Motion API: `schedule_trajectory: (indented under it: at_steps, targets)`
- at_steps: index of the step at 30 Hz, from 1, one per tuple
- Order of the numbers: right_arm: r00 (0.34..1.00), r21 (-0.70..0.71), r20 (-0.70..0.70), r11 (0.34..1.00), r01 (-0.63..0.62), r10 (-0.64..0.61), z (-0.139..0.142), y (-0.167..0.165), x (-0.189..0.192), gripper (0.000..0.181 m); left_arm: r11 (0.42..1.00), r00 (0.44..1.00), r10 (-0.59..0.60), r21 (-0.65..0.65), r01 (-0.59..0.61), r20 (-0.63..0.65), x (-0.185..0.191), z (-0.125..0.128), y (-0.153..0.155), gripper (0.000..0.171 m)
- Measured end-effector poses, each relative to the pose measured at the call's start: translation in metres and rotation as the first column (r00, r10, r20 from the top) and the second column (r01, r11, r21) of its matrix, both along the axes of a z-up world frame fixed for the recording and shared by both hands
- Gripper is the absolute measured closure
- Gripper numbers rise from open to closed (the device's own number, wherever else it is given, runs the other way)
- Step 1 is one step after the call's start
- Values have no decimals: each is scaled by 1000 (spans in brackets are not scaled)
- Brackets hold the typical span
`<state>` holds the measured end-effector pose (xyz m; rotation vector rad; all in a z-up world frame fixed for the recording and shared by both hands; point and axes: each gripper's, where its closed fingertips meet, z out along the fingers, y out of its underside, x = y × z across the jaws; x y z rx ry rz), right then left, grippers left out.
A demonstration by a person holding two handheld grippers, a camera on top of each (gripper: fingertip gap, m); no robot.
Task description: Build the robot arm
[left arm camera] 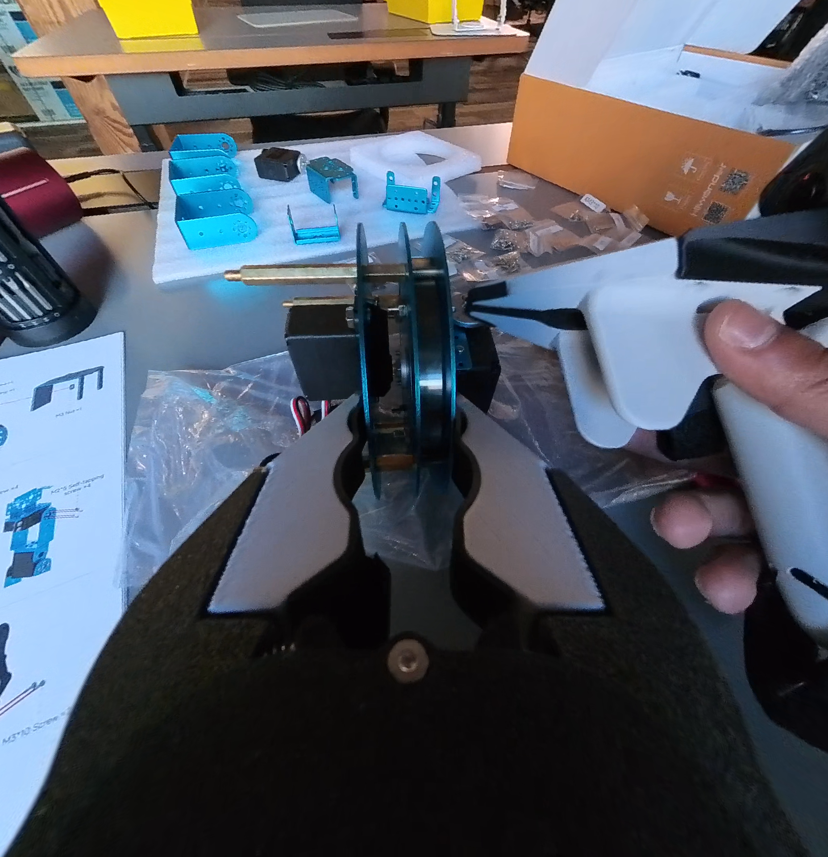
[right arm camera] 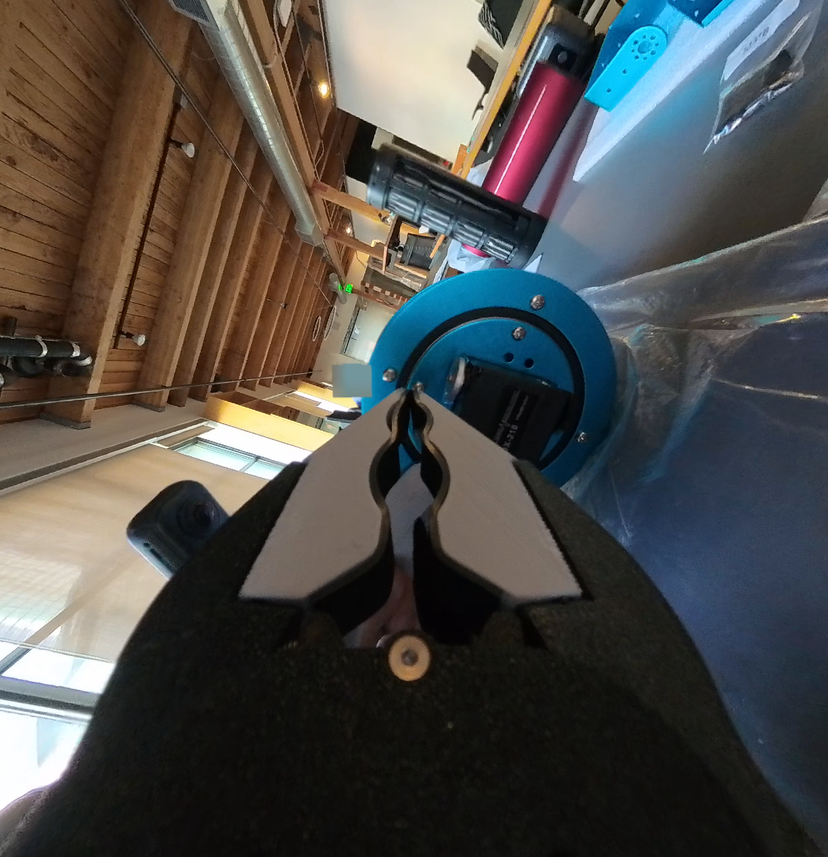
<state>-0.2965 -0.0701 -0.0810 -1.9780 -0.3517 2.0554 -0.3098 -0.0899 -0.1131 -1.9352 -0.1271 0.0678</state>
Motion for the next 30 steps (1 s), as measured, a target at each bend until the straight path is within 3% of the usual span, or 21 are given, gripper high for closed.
schedule_trajectory:
  at_steps: [8,20,27,30]
  targets:
    - [999,-11,40,1000,-14,15,-5,-2,-6,181,999,999,44,6,-44,10,1,1,2,139]
    - [988,-6,139,997,74,-72,-8,8,-2,181,998,998,50,20,-51,45,1,4,6,138]
    - [987,-47,149,996,75,-68,-8,7,-3,181,998,997,49,26,-51,52,2,4,6,138]
    - [995,-86,66,993,78,-73,7,8,0,176,999,998,45,27,-46,48,2,4,5,138]
